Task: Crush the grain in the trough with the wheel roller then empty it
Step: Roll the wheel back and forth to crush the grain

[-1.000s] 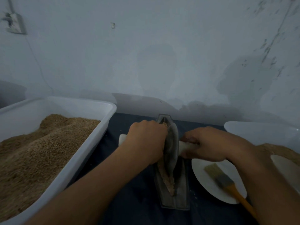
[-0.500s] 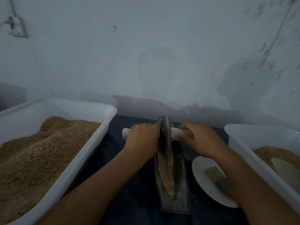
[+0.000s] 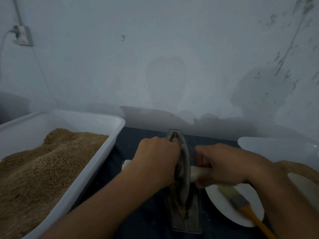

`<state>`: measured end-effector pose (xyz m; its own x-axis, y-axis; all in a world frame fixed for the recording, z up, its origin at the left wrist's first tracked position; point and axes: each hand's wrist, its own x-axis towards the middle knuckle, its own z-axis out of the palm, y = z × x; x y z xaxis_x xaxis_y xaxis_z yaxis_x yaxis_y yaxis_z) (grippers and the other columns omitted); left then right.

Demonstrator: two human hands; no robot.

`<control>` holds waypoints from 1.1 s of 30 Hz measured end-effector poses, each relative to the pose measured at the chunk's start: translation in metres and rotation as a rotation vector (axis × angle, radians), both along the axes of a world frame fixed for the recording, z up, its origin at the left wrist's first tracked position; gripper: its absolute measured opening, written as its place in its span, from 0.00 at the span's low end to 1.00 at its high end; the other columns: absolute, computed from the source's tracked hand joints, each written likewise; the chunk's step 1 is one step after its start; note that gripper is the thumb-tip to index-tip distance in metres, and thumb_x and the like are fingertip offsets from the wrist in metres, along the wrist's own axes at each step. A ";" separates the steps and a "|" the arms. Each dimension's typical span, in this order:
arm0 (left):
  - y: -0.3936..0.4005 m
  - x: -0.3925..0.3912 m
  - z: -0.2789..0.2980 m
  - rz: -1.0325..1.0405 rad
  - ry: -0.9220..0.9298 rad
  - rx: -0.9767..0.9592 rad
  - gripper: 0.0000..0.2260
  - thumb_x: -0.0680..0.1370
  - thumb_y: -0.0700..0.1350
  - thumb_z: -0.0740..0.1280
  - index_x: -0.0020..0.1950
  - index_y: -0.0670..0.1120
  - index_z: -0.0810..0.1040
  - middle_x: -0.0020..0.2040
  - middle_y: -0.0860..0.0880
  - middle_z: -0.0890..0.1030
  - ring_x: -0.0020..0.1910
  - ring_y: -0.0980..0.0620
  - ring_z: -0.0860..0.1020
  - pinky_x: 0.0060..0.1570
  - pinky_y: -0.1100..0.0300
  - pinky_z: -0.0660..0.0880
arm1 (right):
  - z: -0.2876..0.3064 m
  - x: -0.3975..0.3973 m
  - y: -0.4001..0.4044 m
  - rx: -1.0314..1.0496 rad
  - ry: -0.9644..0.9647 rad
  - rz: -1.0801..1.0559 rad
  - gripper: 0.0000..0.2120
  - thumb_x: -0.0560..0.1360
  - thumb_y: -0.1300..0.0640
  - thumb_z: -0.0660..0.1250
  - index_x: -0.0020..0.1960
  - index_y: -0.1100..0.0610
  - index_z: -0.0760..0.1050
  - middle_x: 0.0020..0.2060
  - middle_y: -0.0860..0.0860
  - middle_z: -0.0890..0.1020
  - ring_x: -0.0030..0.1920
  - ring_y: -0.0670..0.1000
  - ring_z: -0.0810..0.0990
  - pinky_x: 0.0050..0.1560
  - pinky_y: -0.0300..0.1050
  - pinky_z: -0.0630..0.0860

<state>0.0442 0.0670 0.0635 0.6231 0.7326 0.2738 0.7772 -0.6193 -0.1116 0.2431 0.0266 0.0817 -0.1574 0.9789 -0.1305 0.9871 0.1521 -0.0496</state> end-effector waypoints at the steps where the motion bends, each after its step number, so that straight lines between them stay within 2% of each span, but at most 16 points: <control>1: 0.001 0.000 -0.001 0.003 -0.003 -0.008 0.16 0.75 0.55 0.69 0.36 0.52 0.63 0.34 0.55 0.66 0.30 0.57 0.63 0.29 0.60 0.55 | -0.001 0.000 0.001 -0.003 0.013 -0.005 0.19 0.64 0.36 0.76 0.42 0.41 0.67 0.39 0.40 0.75 0.37 0.38 0.73 0.31 0.37 0.62; 4: 0.008 0.004 -0.009 0.033 -0.025 0.000 0.14 0.76 0.51 0.67 0.37 0.51 0.64 0.35 0.54 0.66 0.30 0.56 0.62 0.30 0.60 0.55 | -0.005 0.003 0.006 0.008 0.040 -0.023 0.16 0.68 0.39 0.74 0.41 0.41 0.67 0.39 0.40 0.75 0.38 0.37 0.73 0.31 0.37 0.62; 6: 0.017 0.007 -0.015 0.057 -0.053 -0.020 0.08 0.77 0.50 0.67 0.42 0.51 0.69 0.36 0.54 0.66 0.32 0.54 0.64 0.34 0.58 0.61 | -0.010 0.006 0.013 0.029 0.049 -0.021 0.12 0.73 0.39 0.70 0.43 0.41 0.69 0.40 0.40 0.76 0.39 0.37 0.73 0.32 0.37 0.65; 9: 0.033 0.008 -0.022 0.089 -0.081 -0.062 0.06 0.78 0.51 0.66 0.52 0.52 0.75 0.43 0.51 0.75 0.38 0.51 0.68 0.40 0.54 0.65 | -0.024 0.010 0.028 0.105 0.077 -0.035 0.08 0.78 0.40 0.65 0.47 0.44 0.73 0.44 0.44 0.79 0.45 0.46 0.78 0.42 0.45 0.73; 12: 0.043 0.010 -0.031 0.124 -0.119 -0.046 0.06 0.79 0.49 0.65 0.55 0.52 0.75 0.48 0.50 0.80 0.40 0.50 0.73 0.42 0.54 0.66 | -0.040 0.012 0.043 0.253 0.128 -0.041 0.11 0.80 0.44 0.63 0.58 0.47 0.76 0.53 0.49 0.81 0.54 0.51 0.79 0.51 0.47 0.74; 14: 0.047 0.012 -0.038 0.126 -0.142 0.026 0.06 0.79 0.48 0.64 0.56 0.51 0.74 0.48 0.51 0.81 0.44 0.48 0.78 0.44 0.55 0.67 | -0.048 0.012 0.048 0.359 0.138 -0.029 0.14 0.80 0.45 0.63 0.64 0.47 0.75 0.58 0.50 0.81 0.58 0.53 0.78 0.56 0.50 0.74; 17: 0.049 0.013 -0.043 0.092 -0.203 0.083 0.07 0.80 0.47 0.62 0.58 0.51 0.74 0.51 0.52 0.81 0.48 0.49 0.80 0.50 0.55 0.71 | -0.055 0.014 0.052 0.436 0.138 -0.038 0.19 0.80 0.45 0.64 0.70 0.49 0.73 0.63 0.51 0.80 0.62 0.55 0.77 0.61 0.53 0.73; 19: 0.049 0.012 -0.040 0.083 -0.193 0.051 0.07 0.80 0.47 0.62 0.58 0.52 0.74 0.51 0.51 0.81 0.48 0.49 0.80 0.48 0.55 0.70 | -0.055 0.015 0.052 0.427 0.142 -0.045 0.18 0.80 0.44 0.64 0.68 0.46 0.74 0.60 0.49 0.80 0.59 0.53 0.78 0.58 0.51 0.74; 23: 0.039 0.009 -0.026 0.113 -0.152 -0.040 0.05 0.78 0.49 0.65 0.53 0.52 0.73 0.46 0.51 0.79 0.42 0.49 0.76 0.40 0.55 0.66 | -0.043 0.015 0.045 0.323 0.139 -0.061 0.13 0.74 0.42 0.69 0.57 0.42 0.75 0.50 0.44 0.79 0.51 0.48 0.78 0.46 0.46 0.73; 25: 0.029 0.008 -0.018 0.122 -0.114 -0.065 0.05 0.77 0.50 0.67 0.48 0.51 0.72 0.40 0.53 0.73 0.38 0.51 0.70 0.38 0.55 0.66 | -0.034 0.013 0.038 0.240 0.120 -0.052 0.09 0.72 0.42 0.70 0.48 0.40 0.72 0.45 0.42 0.78 0.45 0.44 0.77 0.38 0.42 0.70; 27: 0.016 0.007 -0.011 0.119 -0.056 -0.056 0.08 0.76 0.50 0.67 0.43 0.51 0.69 0.36 0.53 0.67 0.34 0.53 0.66 0.38 0.56 0.65 | -0.025 0.008 0.028 0.143 0.095 -0.028 0.11 0.71 0.40 0.70 0.43 0.41 0.69 0.41 0.41 0.77 0.41 0.40 0.75 0.33 0.40 0.66; 30: -0.001 0.007 -0.003 0.120 0.015 -0.051 0.13 0.76 0.50 0.67 0.38 0.50 0.64 0.35 0.53 0.66 0.30 0.55 0.63 0.36 0.57 0.63 | -0.011 -0.001 0.013 0.061 0.062 0.007 0.14 0.69 0.41 0.72 0.43 0.43 0.68 0.40 0.41 0.77 0.39 0.39 0.75 0.32 0.40 0.67; 33: -0.010 0.003 0.004 0.108 0.053 -0.085 0.17 0.76 0.53 0.69 0.36 0.51 0.62 0.35 0.53 0.66 0.30 0.55 0.63 0.36 0.57 0.62 | -0.001 -0.009 0.002 0.042 0.056 0.063 0.15 0.68 0.42 0.74 0.45 0.44 0.70 0.42 0.42 0.78 0.41 0.41 0.77 0.40 0.44 0.76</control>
